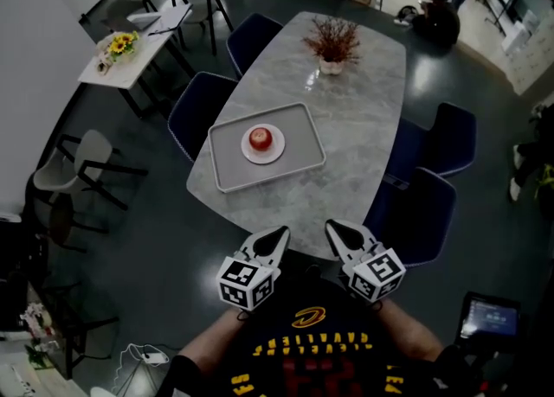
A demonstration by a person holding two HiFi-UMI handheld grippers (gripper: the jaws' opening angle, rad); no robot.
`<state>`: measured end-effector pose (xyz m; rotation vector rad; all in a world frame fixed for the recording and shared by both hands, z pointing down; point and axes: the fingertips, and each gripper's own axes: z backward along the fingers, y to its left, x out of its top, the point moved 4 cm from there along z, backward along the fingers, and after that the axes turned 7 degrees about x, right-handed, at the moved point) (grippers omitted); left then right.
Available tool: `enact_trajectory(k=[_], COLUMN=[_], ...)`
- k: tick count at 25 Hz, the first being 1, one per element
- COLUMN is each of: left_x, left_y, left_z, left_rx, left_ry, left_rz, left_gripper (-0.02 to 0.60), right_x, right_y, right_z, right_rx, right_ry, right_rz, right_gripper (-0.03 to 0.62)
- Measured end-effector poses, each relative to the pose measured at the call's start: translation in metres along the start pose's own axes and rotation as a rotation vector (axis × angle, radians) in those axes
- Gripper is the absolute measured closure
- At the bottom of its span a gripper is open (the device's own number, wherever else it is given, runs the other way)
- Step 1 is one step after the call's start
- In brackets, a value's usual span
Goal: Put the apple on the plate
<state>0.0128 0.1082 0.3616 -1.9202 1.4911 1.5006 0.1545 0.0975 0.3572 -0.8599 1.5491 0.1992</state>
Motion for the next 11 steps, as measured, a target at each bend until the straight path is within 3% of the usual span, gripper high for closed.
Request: enact_trajectory(k=[11], left_x=[-0.017], left_y=[-0.01], left_z=[0.012], left_rx=[0.022], left_ry=[-0.018], left_rz=[0.0], left_gripper=[0.58], right_x=[-0.01], right_y=[0.006], right_z=[0.018], right_rx=[-0.003], right_ry=[0.009], right_rz=[0.029], right_gripper=[0.588])
